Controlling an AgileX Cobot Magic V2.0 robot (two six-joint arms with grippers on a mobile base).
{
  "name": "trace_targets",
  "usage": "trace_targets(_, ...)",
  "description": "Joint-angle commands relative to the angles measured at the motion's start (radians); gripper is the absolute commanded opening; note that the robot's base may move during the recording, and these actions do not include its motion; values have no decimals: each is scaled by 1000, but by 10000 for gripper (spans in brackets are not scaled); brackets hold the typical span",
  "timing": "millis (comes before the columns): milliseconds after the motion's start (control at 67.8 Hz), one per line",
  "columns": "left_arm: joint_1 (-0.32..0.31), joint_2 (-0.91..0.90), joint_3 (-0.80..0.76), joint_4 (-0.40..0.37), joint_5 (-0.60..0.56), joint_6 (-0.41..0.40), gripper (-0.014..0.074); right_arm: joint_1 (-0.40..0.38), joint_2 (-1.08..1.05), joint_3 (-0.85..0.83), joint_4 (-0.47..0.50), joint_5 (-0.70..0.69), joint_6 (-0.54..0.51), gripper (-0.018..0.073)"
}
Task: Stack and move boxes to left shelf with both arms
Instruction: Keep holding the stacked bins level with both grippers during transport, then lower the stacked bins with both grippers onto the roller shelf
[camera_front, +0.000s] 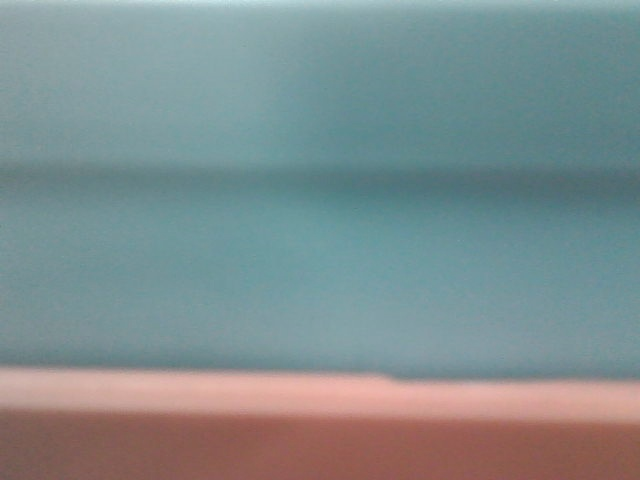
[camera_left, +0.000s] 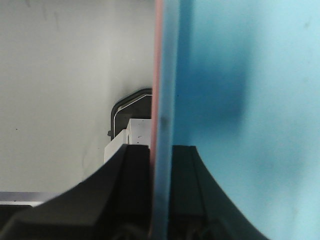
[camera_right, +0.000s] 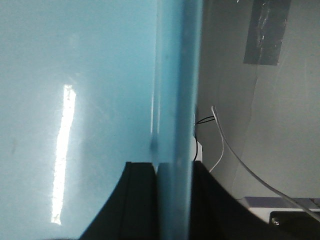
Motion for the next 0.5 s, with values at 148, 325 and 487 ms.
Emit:
trace_targets(148,20,-33,-46,43,-69,7,-12,-23,-28,-41,-87,-16,-8,56)
trace_targets(325,110,-33,-93,43,-181,131,-12,-114,-27,-95,-153,-49,-60,56)
trace_targets(487,210,-6,-157,49,-303,245,-12,-227,3,-155,-169,-159,-143,56)
